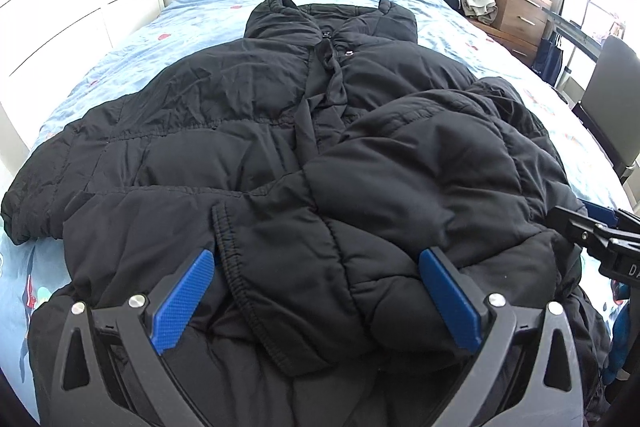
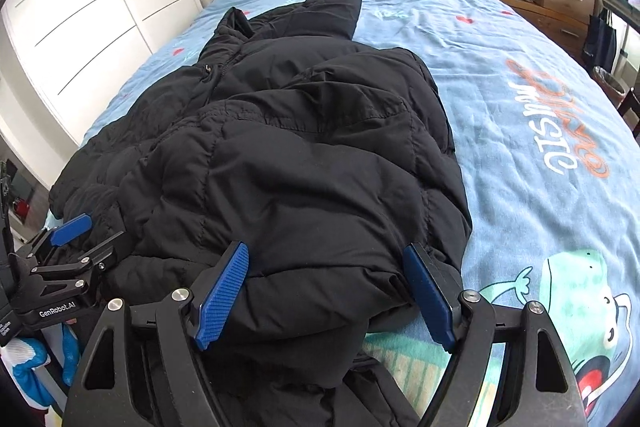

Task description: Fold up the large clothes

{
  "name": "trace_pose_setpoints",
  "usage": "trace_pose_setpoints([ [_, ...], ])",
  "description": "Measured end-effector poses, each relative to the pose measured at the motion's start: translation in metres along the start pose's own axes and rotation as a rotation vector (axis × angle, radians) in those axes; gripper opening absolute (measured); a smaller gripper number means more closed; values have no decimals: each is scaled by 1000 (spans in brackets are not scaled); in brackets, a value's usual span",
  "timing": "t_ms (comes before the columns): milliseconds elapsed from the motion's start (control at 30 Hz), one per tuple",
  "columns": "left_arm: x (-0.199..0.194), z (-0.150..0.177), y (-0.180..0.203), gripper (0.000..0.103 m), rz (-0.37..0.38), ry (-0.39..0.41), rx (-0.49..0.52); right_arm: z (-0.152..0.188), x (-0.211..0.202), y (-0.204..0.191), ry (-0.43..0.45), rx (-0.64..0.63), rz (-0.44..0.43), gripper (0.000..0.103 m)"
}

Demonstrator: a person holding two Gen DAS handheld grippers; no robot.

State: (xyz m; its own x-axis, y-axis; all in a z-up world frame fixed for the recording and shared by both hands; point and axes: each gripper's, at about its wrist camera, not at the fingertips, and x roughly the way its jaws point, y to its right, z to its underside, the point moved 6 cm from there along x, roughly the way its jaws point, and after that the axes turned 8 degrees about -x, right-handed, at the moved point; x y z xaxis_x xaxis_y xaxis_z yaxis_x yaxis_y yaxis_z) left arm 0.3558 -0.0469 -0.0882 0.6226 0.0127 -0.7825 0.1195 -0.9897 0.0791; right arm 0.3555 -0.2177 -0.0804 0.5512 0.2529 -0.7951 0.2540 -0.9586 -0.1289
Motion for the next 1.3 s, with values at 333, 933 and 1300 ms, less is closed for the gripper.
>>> trace_pose_setpoints([
  [333,-25,1,-15,103,-6,19,-14,15,-18,-7,-19,15,28,79],
  [933,-119,18,-152,103,10,66,-152,56,-110,-72,32,34,37,79],
  [1300,-95,22,-363,103,-148,37,-369,71,-166,-94,74,26,88,79],
])
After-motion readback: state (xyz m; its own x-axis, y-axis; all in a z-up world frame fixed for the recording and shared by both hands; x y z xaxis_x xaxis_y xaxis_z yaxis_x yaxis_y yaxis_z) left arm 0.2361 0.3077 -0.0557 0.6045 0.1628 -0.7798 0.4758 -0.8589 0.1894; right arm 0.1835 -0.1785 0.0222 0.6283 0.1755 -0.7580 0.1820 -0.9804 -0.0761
